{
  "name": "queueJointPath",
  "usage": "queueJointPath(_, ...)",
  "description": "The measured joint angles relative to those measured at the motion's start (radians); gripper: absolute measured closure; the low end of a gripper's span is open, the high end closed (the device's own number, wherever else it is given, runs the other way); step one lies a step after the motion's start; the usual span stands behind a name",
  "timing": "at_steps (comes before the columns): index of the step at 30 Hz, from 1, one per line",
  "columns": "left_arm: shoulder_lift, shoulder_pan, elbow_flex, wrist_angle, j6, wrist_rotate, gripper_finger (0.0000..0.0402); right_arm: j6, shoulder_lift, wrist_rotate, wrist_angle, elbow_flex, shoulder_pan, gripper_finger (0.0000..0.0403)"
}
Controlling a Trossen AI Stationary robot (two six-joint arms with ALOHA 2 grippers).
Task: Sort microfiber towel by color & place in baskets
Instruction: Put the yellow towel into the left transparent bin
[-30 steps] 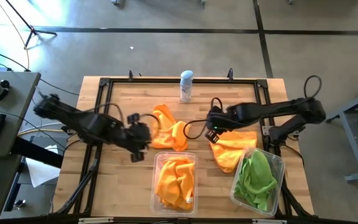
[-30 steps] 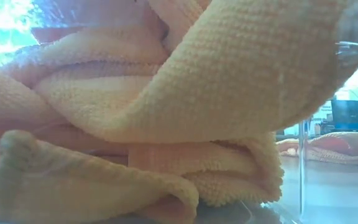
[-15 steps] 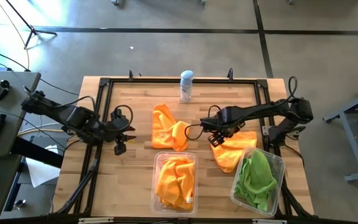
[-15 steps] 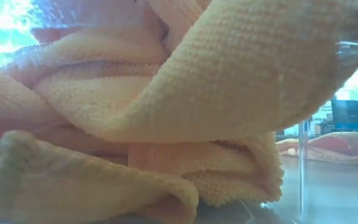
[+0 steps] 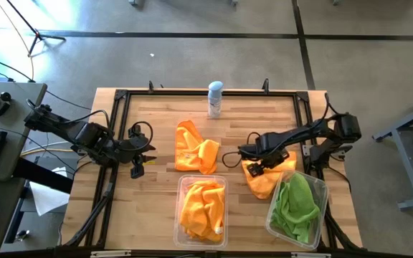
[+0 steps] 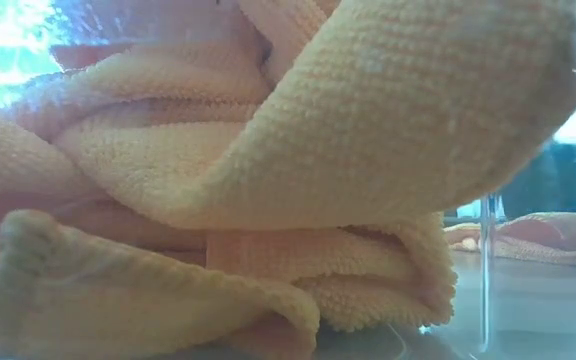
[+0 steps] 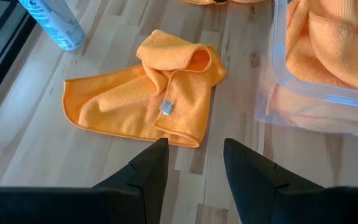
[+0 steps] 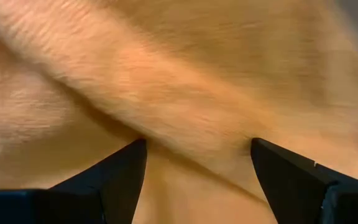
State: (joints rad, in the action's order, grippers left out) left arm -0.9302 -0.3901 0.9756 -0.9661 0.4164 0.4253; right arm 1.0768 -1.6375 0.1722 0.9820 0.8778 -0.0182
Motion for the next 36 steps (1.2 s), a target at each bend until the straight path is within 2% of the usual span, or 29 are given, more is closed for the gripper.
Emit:
queueJointPath(5,0.0,0.0,0.0,0.0,0.0,0.0,0.0257,0.036,0.006,0.02,-0.136,-0.076,-0.01,0.0116)
queueJointPath(15,0.0,0.0,0.0,0.0,0.0,0.003,0.0257,0.048,0.004,-0.025,-0.149,-0.084,-0.013,0.0127)
queueJointPath(20,0.0,0.013,0.0,0.0,0.014,0.003,0.0257,0.044,0.001,-0.111,-0.173,-0.061,-0.012,0.0188)
queueJointPath(23,0.0,0.019,0.0,0.0,0.049,0.004,0.0257,0.046,0.001,-0.139,-0.197,-0.059,-0.017,0.0248)
queueJointPath(29,0.0,0.019,0.0,0.002,0.154,0.003,0.0257,0.039,0.002,-0.266,-0.27,-0.059,-0.062,0.038)
queueJointPath(31,0.0,0.019,0.0,0.002,0.18,0.003,0.0257,0.013,0.009,-0.296,-0.286,-0.06,-0.076,0.0392)
queueJointPath(36,0.0,0.019,0.0,0.003,0.243,0.0,0.0257,-0.031,0.063,-0.371,-0.298,-0.064,-0.095,0.0382)
